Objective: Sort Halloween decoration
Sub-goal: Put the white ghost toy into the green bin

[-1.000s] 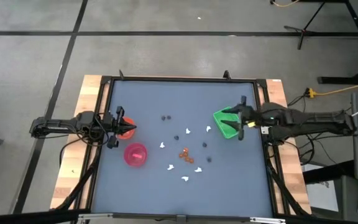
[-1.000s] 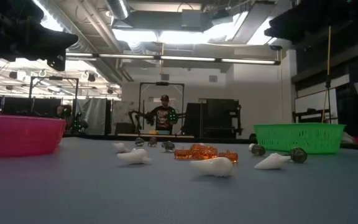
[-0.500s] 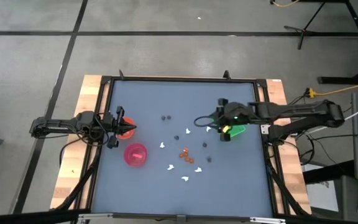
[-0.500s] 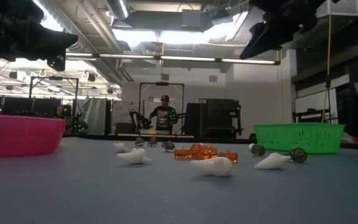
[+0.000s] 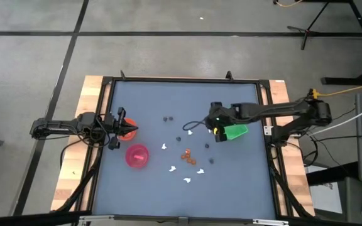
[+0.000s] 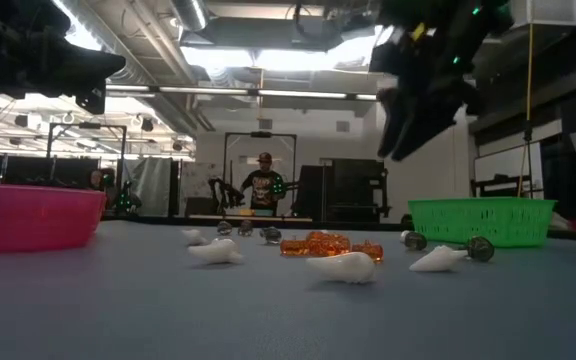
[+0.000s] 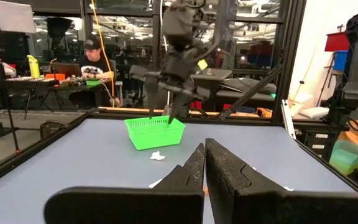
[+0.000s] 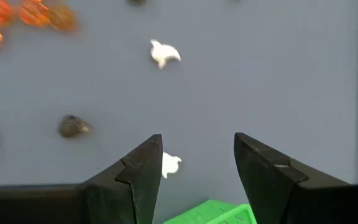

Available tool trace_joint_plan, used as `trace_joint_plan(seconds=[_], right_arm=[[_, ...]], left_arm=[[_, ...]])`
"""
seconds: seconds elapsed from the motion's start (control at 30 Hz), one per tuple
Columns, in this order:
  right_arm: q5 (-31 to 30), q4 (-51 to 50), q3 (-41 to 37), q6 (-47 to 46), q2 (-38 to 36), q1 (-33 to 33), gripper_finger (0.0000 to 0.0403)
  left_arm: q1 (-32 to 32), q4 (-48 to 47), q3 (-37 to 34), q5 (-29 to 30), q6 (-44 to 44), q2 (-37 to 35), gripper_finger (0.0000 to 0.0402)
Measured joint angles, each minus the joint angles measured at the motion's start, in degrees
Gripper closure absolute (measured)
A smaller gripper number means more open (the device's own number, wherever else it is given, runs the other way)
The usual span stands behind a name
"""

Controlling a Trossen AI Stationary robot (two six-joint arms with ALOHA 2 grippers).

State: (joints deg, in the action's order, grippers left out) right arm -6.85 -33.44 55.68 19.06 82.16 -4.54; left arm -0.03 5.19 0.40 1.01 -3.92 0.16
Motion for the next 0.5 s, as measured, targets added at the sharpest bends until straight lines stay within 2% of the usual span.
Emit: trace_joint_plan(seconds=[0.27, 0.5], right_arm=[[4.73, -0.02, 0.00, 5.64, 6.86, -4.36, 0.0204], [6.01, -0.13, 0.00, 10.48, 11.69, -4.89, 0.0204]], left_arm=[[0.00, 0.00, 0.00, -0.02, 0.00, -0.01, 0.0401], [0.02, 0.02, 0.00, -0.02, 0.00, -0.02, 0.0401]])
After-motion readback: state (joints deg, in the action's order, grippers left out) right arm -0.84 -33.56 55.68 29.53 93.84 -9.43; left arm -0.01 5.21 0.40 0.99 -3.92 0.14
